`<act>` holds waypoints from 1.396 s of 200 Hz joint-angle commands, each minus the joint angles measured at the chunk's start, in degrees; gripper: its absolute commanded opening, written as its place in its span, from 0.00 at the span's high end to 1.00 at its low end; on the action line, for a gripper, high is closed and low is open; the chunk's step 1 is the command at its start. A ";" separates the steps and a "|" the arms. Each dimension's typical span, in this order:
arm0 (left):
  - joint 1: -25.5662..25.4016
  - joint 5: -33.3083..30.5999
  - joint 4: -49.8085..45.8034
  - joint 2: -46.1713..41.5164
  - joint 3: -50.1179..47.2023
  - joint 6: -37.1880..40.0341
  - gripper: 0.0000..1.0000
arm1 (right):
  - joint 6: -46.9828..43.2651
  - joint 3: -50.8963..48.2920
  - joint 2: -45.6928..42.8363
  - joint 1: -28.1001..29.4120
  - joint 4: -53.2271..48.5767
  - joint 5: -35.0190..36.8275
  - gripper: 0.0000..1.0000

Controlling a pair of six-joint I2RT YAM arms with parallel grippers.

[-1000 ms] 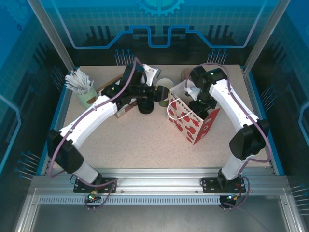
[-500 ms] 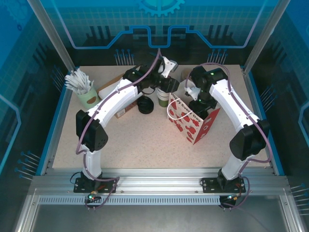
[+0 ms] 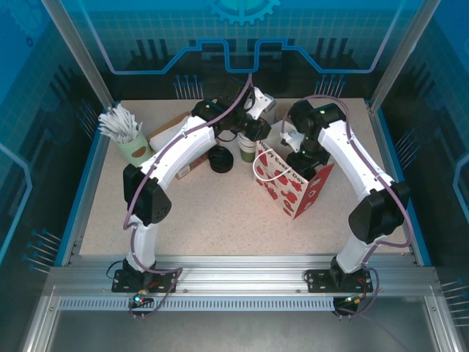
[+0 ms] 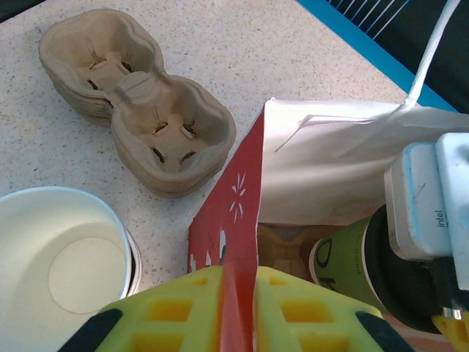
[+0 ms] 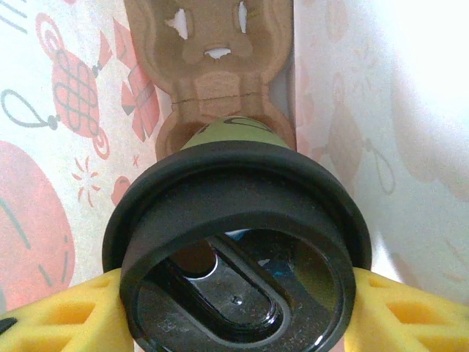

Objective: Pack the takeout coffee

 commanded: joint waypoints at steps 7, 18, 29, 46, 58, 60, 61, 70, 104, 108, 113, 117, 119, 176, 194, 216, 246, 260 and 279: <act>-0.39 1.47 -4.68 1.05 3.35 3.79 0.88 | -1.50 0.18 -1.82 -0.71 -0.65 -0.94 0.64; -0.42 1.49 -5.74 0.97 3.82 4.70 0.90 | -1.58 0.15 -1.95 -0.47 -0.71 -0.92 0.64; -0.35 1.80 -7.12 1.03 4.32 5.54 0.91 | -1.73 0.23 -2.03 -0.10 -0.98 -0.90 0.64; -0.35 2.28 -9.22 0.94 5.38 7.13 0.93 | -1.93 0.24 -2.37 0.34 -1.02 -1.24 0.64; -0.32 2.03 -10.29 0.83 5.94 8.04 0.93 | -2.02 0.32 -2.56 0.63 -1.15 -1.39 0.64; -0.33 2.01 -10.32 0.86 6.00 8.11 0.93 | -2.02 0.32 -2.61 0.69 -1.17 -1.39 0.64; -0.34 2.01 -10.37 0.87 6.02 8.15 0.93 | -2.07 0.32 -2.68 0.70 -1.18 -1.41 0.64; -0.17 2.01 -10.40 0.79 5.96 8.35 0.93 | -2.06 0.32 -2.74 0.94 -1.09 -1.50 0.64; -0.03 2.48 -10.51 1.22 6.05 8.77 0.94 | -2.85 0.42 -1.87 2.00 -1.31 -1.21 0.64; 0.04 2.65 -10.47 1.27 6.04 8.83 0.94 | -3.03 0.41 -1.86 2.07 -1.27 -1.37 0.64; -0.07 2.77 -10.59 1.30 6.04 8.98 0.94 | -3.24 0.37 -1.70 2.15 -1.13 -1.42 0.64; 0.05 2.88 -10.60 1.39 6.04 9.14 0.94 | -3.40 0.32 -1.63 2.24 -1.09 -1.48 0.64; 0.04 2.95 -10.60 1.40 6.04 9.22 0.94 | -3.49 0.32 -1.56 2.33 -1.09 -1.44 0.64; 0.71 3.76 -11.11 2.40 6.89 10.07 0.95 | -6.52 0.34 -0.37 3.40 -0.07 -0.83 0.65; 0.98 4.09 -11.42 2.87 7.51 10.30 0.95 | -7.03 -0.17 -0.54 4.18 1.40 -0.98 0.65; 1.28 4.59 -12.18 3.59 8.49 10.66 0.95 | -7.50 -0.38 -0.52 4.56 2.04 -1.02 0.65; 1.47 4.79 -12.19 3.95 8.68 10.32 0.95 | -7.36 -1.53 -0.46 4.49 2.55 -1.39 0.65; 1.47 4.90 -12.13 4.03 8.67 10.32 0.95 | -7.38 -2.24 -0.21 4.49 2.59 -1.05 0.65; 1.55 4.82 -12.11 4.12 8.77 10.32 0.95 | -7.38 -3.10 -0.02 4.17 2.85 -0.90 0.65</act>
